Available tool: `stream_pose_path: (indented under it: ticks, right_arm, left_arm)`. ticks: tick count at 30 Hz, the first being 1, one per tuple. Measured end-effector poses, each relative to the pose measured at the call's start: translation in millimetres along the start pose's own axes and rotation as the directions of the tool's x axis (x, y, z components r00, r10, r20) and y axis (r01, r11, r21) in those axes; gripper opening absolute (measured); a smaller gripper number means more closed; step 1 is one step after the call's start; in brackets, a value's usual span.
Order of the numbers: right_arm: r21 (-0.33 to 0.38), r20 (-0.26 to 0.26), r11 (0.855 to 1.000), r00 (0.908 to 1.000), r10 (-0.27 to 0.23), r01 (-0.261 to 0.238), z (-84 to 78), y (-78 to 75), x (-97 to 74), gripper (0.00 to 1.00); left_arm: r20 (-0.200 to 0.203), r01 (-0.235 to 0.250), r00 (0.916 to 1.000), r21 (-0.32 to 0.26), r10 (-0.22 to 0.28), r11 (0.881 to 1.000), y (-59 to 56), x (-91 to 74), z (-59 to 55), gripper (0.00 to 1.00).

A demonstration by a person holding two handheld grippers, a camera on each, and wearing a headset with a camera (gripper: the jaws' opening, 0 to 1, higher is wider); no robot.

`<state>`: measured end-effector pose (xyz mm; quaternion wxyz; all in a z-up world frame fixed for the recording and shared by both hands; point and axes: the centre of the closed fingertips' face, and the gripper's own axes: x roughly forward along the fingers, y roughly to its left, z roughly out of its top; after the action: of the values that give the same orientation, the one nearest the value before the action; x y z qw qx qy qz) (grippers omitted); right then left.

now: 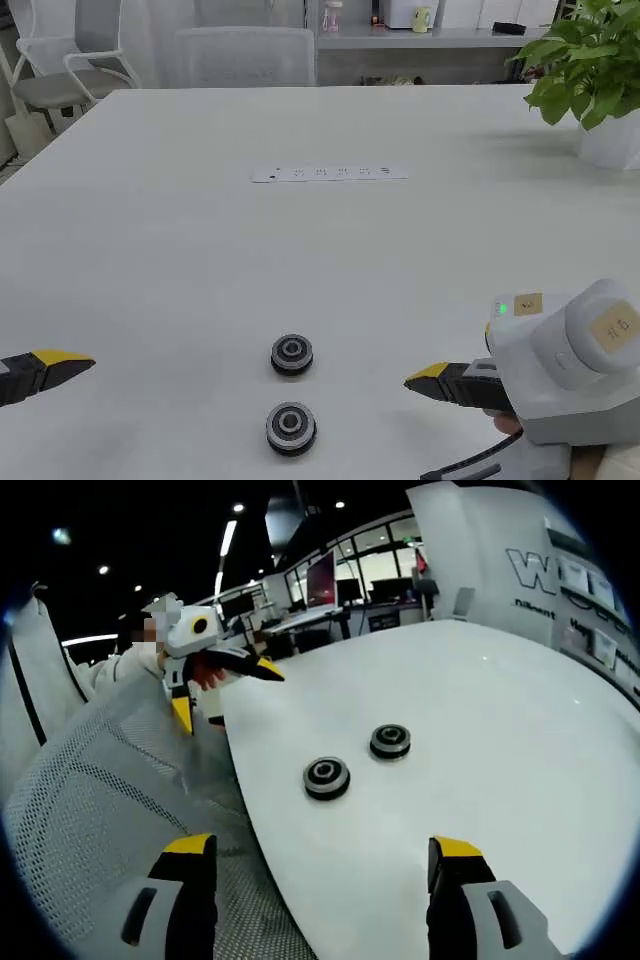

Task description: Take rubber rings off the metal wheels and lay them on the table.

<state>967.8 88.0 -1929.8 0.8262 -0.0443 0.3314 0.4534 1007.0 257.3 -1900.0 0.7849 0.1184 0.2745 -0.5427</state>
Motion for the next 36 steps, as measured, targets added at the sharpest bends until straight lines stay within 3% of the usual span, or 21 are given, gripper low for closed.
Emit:
stream_pose_path:
  ticks: [11,16,21,28,36]
  right_arm:
    - [0.002,-0.004,1.000,1.0000,0.004,-0.004,-0.5,0.9,0.3,0.84]
    - [0.027,0.019,1.000,0.9998,-0.010,0.010,1.7,-3.3,-2.6,0.83]
    - [0.058,0.046,0.998,0.9989,-0.004,0.001,5.5,-2.7,-2.6,0.82]
    - [0.059,0.047,0.998,0.9988,-0.008,0.005,5.0,-3.1,-3.5,0.81]
    - [0.103,0.083,0.995,0.9965,0.006,-0.015,9.5,-3.6,-8.9,0.78]
  left_arm:
    - [-0.011,0.019,0.9998,0.000,-0.019,1.000,-3.2,1.4,-1.2,0.98]
    - [0.004,0.039,0.9992,-0.001,-0.039,0.999,-6.9,1.8,1.6,0.99]
    - [-0.012,0.041,0.9991,-0.002,-0.041,0.999,-7.5,1.3,-2.3,0.99]
    - [-0.012,0.060,0.9981,0.003,-0.060,0.998,-11.9,2.8,-1.5,0.99]
    - [-0.009,0.098,0.9951,-0.011,-0.098,0.995,-22.6,4.5,-2.7,0.99]
